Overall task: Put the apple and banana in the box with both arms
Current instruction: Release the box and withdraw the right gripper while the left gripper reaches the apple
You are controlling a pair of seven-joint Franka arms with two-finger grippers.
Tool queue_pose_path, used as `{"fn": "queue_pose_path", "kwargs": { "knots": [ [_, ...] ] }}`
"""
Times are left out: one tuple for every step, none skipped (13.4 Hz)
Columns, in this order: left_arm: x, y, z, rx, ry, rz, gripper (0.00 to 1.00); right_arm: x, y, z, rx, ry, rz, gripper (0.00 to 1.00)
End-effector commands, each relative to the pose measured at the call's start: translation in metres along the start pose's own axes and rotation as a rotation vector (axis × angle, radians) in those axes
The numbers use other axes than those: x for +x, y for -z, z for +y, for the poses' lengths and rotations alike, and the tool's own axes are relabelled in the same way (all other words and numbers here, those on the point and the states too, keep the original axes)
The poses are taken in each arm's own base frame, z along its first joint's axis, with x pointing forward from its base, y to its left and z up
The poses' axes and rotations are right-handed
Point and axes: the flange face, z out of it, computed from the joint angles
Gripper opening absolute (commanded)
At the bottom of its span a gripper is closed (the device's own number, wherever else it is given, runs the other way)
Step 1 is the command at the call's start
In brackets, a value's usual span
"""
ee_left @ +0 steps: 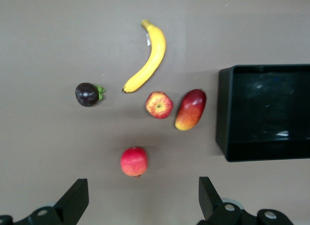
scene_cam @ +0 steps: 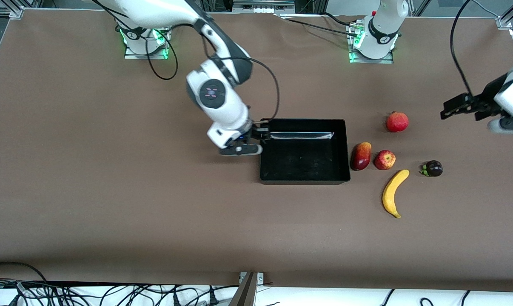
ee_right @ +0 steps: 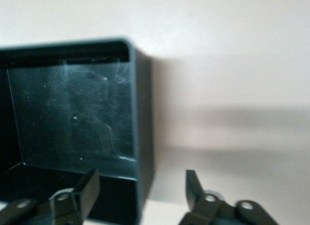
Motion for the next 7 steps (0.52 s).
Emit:
{"fn": "queue_pose_path", "kwargs": {
  "knots": [
    [0.014, -0.045, -0.003, 0.038, -0.03, -0.009, 1.0, 0.008, 0.083, 0.082, -0.037, -0.018, -0.013, 1.0],
    [0.019, -0.071, -0.004, 0.035, -0.031, -0.01, 1.0, 0.017, 0.11, 0.124, -0.046, -0.036, -0.008, 1.0],
    [0.026, -0.098, -0.007, 0.028, -0.03, -0.022, 1.0, 0.023, 0.131, 0.161, -0.048, -0.025, 0.007, 1.0],
    [0.033, -0.117, -0.009, 0.024, -0.03, -0.021, 1.0, 0.026, 0.15, 0.2, -0.083, -0.006, 0.025, 1.0],
    [0.033, -0.137, -0.008, 0.022, -0.035, -0.027, 1.0, 0.03, 0.166, 0.243, -0.147, -0.002, 0.028, 1.0],
    [0.033, -0.153, -0.001, 0.021, -0.043, -0.012, 1.0, 0.027, 0.182, 0.273, -0.235, 0.031, 0.005, 1.0],
    [0.035, -0.171, 0.004, 0.019, -0.054, 0.017, 1.0, 0.024, 0.198, 0.292, -0.305, 0.057, -0.009, 1.0]
  ]
}}
